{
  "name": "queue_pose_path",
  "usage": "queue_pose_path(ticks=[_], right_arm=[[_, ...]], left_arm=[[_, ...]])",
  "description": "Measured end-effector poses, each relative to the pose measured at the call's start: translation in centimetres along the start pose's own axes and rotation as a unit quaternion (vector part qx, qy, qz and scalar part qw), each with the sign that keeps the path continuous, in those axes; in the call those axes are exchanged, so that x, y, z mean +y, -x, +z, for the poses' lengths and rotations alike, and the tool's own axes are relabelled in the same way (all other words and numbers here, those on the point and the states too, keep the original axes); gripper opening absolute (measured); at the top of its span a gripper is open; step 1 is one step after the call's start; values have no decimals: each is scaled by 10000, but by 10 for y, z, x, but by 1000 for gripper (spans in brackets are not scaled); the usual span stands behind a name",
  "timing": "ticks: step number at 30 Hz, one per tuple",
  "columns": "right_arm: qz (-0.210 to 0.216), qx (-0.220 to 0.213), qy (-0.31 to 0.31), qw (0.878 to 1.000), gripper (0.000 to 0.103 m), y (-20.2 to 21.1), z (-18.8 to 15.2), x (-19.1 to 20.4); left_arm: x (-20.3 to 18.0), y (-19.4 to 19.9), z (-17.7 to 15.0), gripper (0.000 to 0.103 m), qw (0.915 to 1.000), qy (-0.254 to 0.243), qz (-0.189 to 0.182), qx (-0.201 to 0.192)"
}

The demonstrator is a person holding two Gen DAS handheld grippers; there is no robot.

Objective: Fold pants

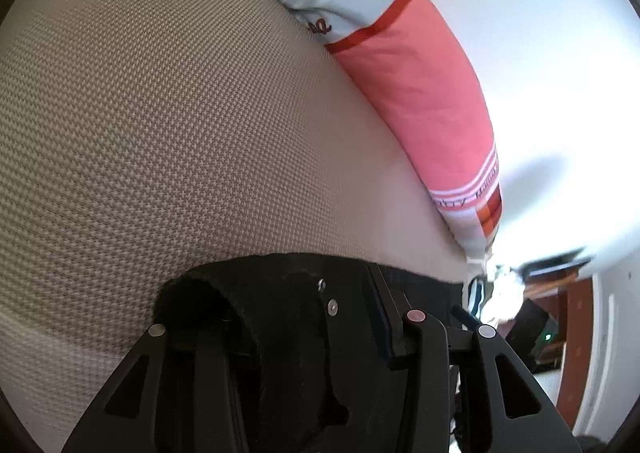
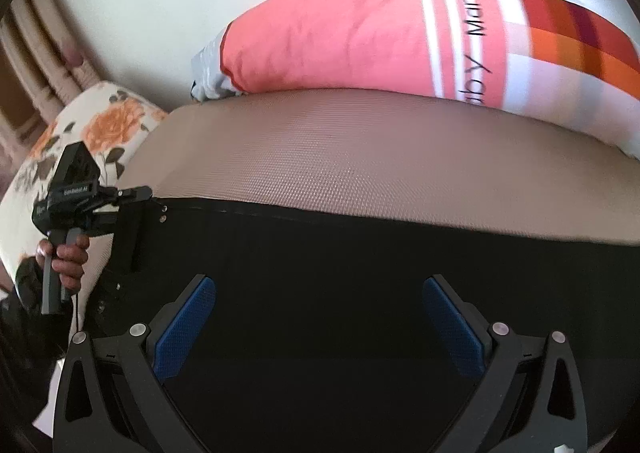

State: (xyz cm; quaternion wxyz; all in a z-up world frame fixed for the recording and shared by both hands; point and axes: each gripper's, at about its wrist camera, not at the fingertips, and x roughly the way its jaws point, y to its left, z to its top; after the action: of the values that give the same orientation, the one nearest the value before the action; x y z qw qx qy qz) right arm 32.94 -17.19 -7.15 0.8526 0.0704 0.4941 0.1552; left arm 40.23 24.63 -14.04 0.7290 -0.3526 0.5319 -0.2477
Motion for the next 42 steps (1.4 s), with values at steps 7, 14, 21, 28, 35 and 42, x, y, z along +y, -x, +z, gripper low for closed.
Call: queue_pose_path(ticks=[7, 14, 21, 28, 35, 42], right_arm=[[330, 489, 1043, 9928, 103, -30, 32, -6], [1318, 1399, 2240, 9554, 94, -55, 67, 5], [1995, 2386, 3070, 8995, 71, -81, 81, 21], [1920, 3229, 3529, 8569, 47, -88, 73, 0], [1420, 3294, 3524, 8644, 30, -75, 76, -50], [1030, 2913, 3636, 8788, 10, -69, 72, -50]], left_arm=[[-31, 18, -20, 9, 9973, -434, 344, -477], [-88, 60, -48, 9, 9904, -1169, 1, -735], [-112, 84, -68, 9, 9843, -1482, 43, -955], [-110, 89, -68, 9, 9847, -1374, 350, -1008], [-111, 84, -68, 9, 9838, -1396, 630, -936], [-110, 76, -69, 9, 9818, -1451, 878, -852]])
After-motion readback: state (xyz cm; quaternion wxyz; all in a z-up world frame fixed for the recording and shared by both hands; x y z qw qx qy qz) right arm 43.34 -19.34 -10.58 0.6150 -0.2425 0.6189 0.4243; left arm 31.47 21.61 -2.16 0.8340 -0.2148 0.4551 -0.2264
